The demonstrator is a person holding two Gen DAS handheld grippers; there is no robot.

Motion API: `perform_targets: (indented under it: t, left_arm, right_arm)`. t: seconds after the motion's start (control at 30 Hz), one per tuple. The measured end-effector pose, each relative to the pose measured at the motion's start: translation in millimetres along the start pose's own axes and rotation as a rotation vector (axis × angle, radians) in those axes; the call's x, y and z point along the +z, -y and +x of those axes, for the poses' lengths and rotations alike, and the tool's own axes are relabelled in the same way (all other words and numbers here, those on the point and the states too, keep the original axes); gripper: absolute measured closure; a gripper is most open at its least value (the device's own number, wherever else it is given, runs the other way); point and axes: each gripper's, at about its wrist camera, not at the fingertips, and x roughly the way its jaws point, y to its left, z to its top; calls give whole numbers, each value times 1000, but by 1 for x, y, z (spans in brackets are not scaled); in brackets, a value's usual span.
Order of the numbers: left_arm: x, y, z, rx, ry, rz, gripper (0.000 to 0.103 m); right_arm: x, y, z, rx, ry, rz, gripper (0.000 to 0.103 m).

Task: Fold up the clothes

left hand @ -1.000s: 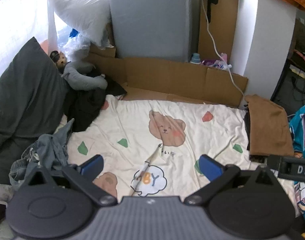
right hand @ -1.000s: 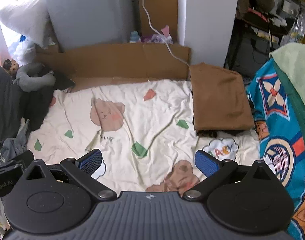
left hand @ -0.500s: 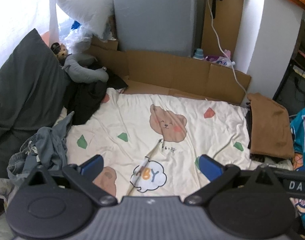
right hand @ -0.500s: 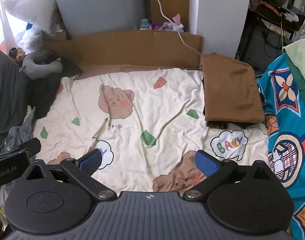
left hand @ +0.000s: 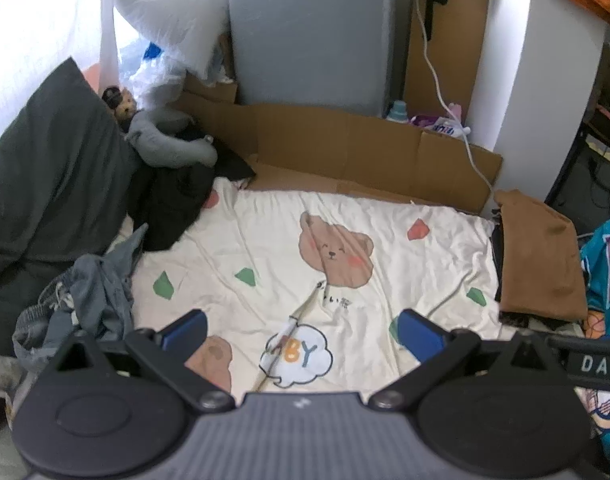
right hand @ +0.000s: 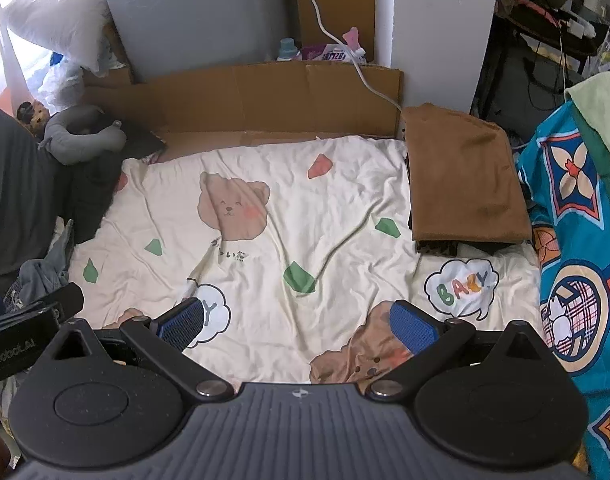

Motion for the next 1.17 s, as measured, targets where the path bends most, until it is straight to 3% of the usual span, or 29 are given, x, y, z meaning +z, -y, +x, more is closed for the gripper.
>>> perform_targets:
  t: [1.17]
  left_arm:
    - [-1, -1, 5, -34, -21, -6, 1]
  right_arm:
    - [1, 17, 0, -12, 4, -7, 1]
